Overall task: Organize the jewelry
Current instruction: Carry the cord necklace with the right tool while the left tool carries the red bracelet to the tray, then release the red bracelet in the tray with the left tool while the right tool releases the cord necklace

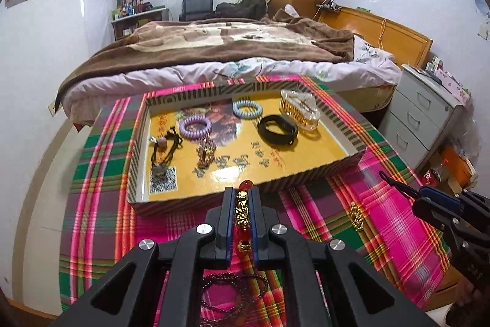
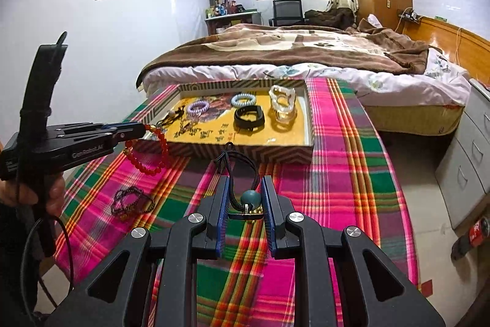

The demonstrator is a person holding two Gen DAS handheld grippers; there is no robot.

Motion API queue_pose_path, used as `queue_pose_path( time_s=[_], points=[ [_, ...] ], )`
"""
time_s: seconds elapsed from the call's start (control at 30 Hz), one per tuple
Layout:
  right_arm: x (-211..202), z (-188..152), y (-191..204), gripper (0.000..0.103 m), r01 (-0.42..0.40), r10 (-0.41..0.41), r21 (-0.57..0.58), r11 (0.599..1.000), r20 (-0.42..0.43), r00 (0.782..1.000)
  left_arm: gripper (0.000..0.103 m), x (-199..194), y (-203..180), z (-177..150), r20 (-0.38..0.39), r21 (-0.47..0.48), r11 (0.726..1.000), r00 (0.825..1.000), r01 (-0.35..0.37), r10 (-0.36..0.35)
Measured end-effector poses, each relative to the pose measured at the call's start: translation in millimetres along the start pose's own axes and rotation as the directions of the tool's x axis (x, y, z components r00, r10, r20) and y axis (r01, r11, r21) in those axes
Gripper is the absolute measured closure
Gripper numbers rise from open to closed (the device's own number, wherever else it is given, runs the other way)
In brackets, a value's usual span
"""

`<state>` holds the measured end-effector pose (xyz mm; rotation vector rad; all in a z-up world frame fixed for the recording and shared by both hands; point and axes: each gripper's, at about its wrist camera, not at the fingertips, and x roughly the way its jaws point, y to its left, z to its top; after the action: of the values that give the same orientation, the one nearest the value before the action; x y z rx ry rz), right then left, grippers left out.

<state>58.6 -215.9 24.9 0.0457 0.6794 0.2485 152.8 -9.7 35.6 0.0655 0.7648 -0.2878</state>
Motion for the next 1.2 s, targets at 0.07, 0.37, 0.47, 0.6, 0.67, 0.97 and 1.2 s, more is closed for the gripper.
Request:
queue_pose_path(
  time_s=[0.07, 0.37, 0.47, 0.6, 0.67, 0.97, 1.2],
  points=[
    [1, 5, 0, 0.082, 0.001, -0.001, -0.004, 1.0, 0.006, 1.0, 0.095, -4, 2, 4, 0.011, 0.001, 1.0, 1.0, 0.003, -0.003],
    [4, 33, 0, 0.082, -0.007, 0.008, -0.011, 1.0, 0.042, 0.999, 0.095, -17, 11, 32, 0.059, -0.006, 0.999, 0.998, 0.035, -0.034],
    [11, 44, -3, 0.082, -0.011, 0.011, -0.01, 1.0, 0.044, 0.999, 0.095, -16, 15, 43, 0.067, -0.015, 0.999, 0.996, 0.052, -0.051],
    [23, 56, -7, 0.082, 0.0, 0.0, -0.005, 1.0, 0.041, 0.999, 0.095, -7, 21, 59, 0.072, -0.027, 0.997, 0.995, 0.068, -0.066],
    [32, 62, -10, 0.082, 0.006, -0.005, -0.01, 1.0, 0.04, 0.999, 0.095, 1, 21, 67, 0.068, -0.029, 0.997, 0.995, 0.077, -0.075],
    [86, 82, -30, 0.082, 0.065, -0.065, 0.002, 0.998, -0.013, 0.998, 0.095, 60, 20, 85, 0.009, -0.091, 0.981, 0.985, 0.171, -0.171],
    [129, 79, -33, 0.082, 0.097, -0.101, -0.046, 0.994, -0.094, 0.99, 0.095, 112, 21, 79, -0.075, -0.114, 0.98, 0.983, 0.161, -0.17]
  ],
)
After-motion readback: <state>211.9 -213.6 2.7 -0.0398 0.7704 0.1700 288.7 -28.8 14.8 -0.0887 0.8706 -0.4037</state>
